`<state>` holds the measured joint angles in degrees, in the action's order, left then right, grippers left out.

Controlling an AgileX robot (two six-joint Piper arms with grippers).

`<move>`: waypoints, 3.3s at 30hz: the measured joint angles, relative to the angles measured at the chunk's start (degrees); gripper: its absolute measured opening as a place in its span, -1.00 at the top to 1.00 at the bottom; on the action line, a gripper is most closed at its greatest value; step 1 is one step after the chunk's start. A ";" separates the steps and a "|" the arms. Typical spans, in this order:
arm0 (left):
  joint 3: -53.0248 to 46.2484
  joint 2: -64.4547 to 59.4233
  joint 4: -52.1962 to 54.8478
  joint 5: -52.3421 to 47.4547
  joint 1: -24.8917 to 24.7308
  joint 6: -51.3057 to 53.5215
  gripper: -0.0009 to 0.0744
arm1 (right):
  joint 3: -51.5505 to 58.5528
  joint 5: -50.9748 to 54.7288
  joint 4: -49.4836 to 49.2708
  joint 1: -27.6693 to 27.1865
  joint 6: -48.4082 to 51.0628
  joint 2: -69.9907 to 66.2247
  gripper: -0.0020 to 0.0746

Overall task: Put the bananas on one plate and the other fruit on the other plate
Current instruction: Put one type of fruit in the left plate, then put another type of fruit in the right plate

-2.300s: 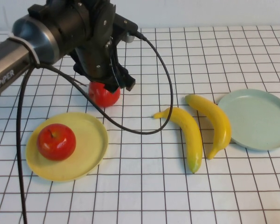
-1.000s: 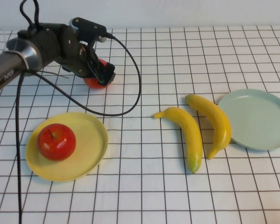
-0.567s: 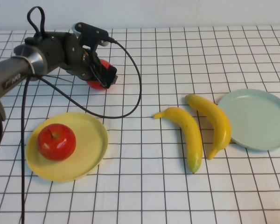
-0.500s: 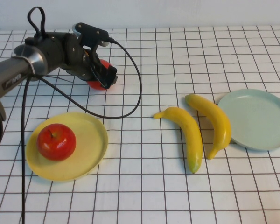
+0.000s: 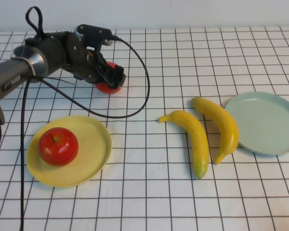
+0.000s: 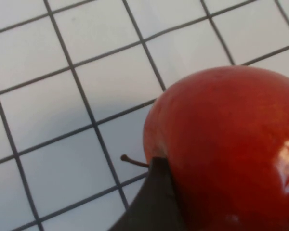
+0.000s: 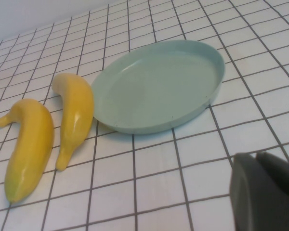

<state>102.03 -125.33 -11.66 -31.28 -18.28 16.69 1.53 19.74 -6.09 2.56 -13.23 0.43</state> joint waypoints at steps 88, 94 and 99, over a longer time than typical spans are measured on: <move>-96.21 119.34 0.30 22.03 5.62 -0.13 0.98 | 0.00 0.00 0.00 0.00 0.00 0.00 0.99; -101.65 125.82 9.56 20.63 9.10 -9.90 0.98 | 0.00 0.00 -0.11 0.00 0.00 0.00 0.99; -103.23 125.91 16.76 14.45 10.78 -17.30 0.98 | 0.13 0.12 -0.11 0.00 0.00 0.00 0.99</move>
<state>-1.20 0.58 5.10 -16.83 -7.50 -0.61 1.66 19.86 -6.20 2.56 -13.23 0.43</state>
